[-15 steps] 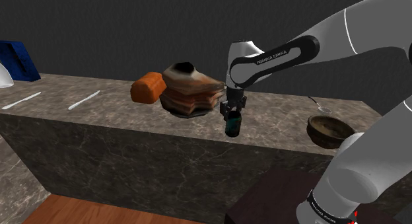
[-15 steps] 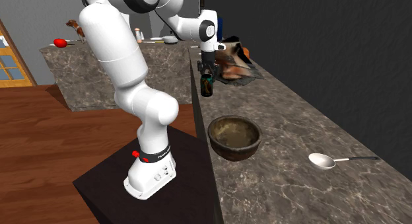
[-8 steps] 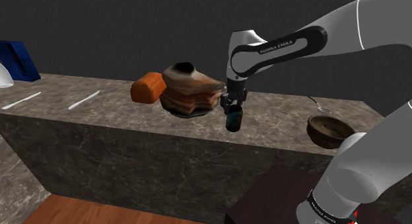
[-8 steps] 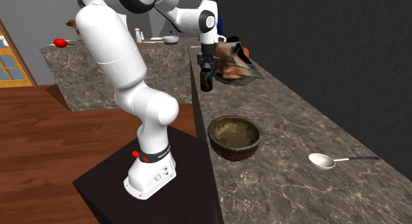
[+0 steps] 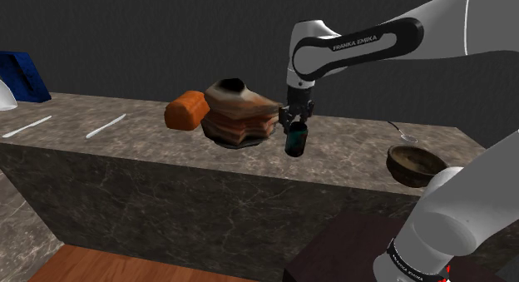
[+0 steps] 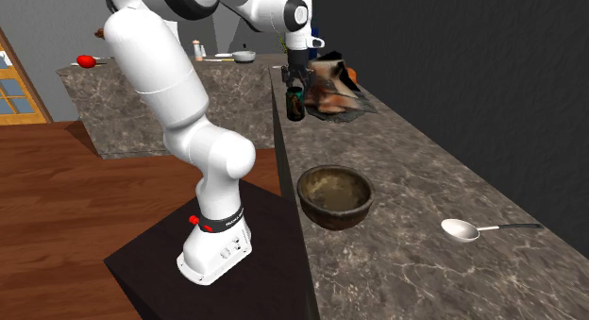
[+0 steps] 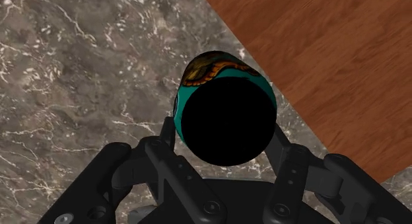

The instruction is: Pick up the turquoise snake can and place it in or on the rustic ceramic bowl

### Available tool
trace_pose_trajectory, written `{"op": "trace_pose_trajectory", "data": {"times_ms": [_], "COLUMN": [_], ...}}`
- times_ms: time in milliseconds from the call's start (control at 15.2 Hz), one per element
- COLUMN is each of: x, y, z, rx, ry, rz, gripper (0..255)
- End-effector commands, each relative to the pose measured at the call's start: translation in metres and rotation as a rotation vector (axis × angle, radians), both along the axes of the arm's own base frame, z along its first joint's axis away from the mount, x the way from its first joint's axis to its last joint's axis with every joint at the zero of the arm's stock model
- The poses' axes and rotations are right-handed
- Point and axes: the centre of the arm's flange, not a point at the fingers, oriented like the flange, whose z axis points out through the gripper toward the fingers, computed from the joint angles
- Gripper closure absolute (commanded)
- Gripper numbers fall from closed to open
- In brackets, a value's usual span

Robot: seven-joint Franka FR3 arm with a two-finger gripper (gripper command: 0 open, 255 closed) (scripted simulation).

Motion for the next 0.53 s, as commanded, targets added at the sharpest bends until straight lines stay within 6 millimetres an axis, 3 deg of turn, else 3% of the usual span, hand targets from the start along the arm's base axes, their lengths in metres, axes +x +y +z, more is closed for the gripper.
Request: {"op": "trace_pose_trajectory", "data": {"times_ms": [0,462], "x": [0.0,0.0], "y": [0.001,0.001], "z": [0.011,0.048], "rx": [0.0,0.0], "ry": [0.0,0.0], "rz": [0.0,0.0], "gripper": [255,255]}}
